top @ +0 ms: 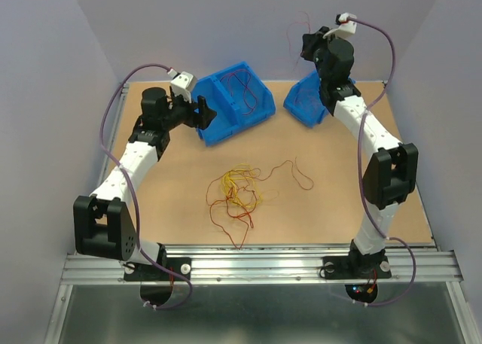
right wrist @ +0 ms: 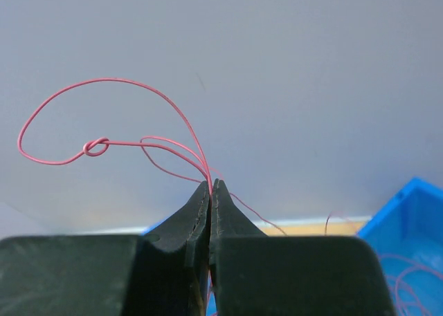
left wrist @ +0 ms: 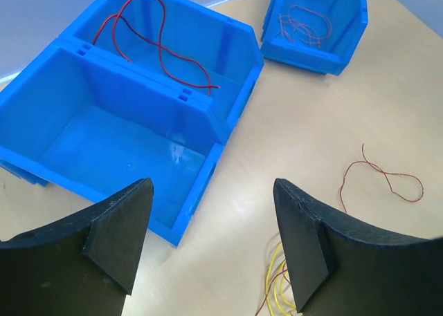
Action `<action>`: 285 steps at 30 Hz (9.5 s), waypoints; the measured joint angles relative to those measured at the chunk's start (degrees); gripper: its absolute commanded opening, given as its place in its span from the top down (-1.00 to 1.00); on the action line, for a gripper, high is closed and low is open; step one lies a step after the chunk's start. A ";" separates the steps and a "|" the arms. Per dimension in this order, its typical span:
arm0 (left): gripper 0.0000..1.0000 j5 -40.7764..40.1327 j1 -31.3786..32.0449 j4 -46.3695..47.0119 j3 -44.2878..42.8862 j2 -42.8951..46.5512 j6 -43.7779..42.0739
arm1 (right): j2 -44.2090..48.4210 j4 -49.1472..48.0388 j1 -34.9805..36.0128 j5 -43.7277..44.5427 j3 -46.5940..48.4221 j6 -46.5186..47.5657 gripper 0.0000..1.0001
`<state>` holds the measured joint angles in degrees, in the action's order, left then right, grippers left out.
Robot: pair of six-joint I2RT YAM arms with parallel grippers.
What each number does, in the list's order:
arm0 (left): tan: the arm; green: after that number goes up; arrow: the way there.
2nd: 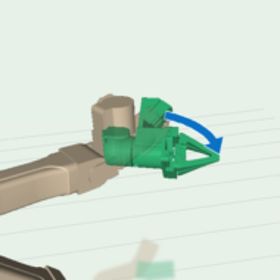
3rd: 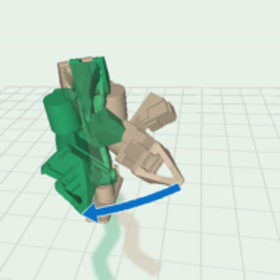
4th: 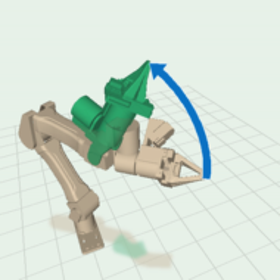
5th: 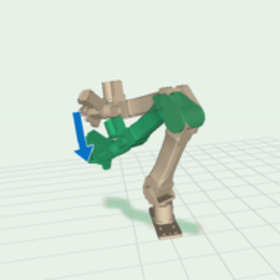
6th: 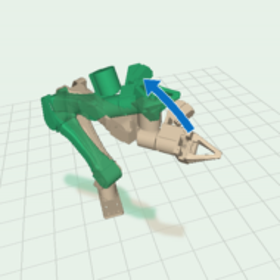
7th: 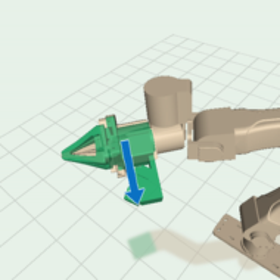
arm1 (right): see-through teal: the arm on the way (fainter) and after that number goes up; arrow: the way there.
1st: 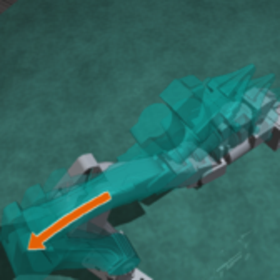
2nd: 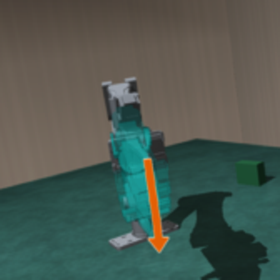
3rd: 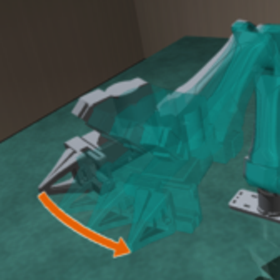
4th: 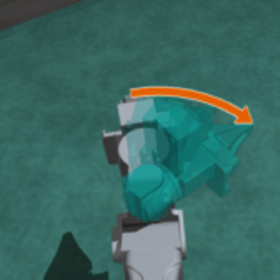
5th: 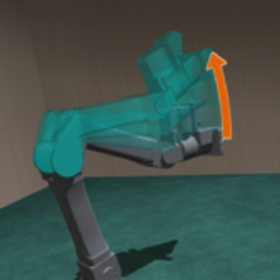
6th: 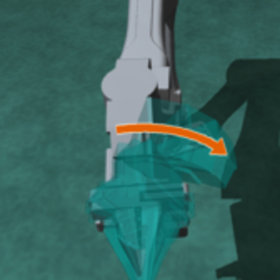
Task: Untangle the cables
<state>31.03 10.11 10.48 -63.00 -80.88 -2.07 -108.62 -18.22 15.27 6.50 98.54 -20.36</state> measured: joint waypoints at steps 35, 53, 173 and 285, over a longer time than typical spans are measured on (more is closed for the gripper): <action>-0.62 1.42 0.00 0.42 0.42 0.00 0.02 | -12.66 0.28 -9.20 18.47 -6.40 -4.55 0.99; -0.63 1.22 0.00 0.42 0.42 0.00 0.02 | -16.35 3.74 -7.34 29.18 -5.05 -8.33 -0.09; 1.00 -36.44 14.27 -27.85 -68.65 -18.47 -9.16 | 36.81 -36.61 20.57 -29.24 -82.44 -0.15 0.99; -0.09 -21.27 1.51 -18.64 -44.11 -42.25 -13.99 | 85.15 17.31 20.74 40.61 -90.33 -20.31 0.99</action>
<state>9.76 11.62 -8.16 -107.11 -123.13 -16.05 -23.46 -0.91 36.01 47.11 8.21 -40.66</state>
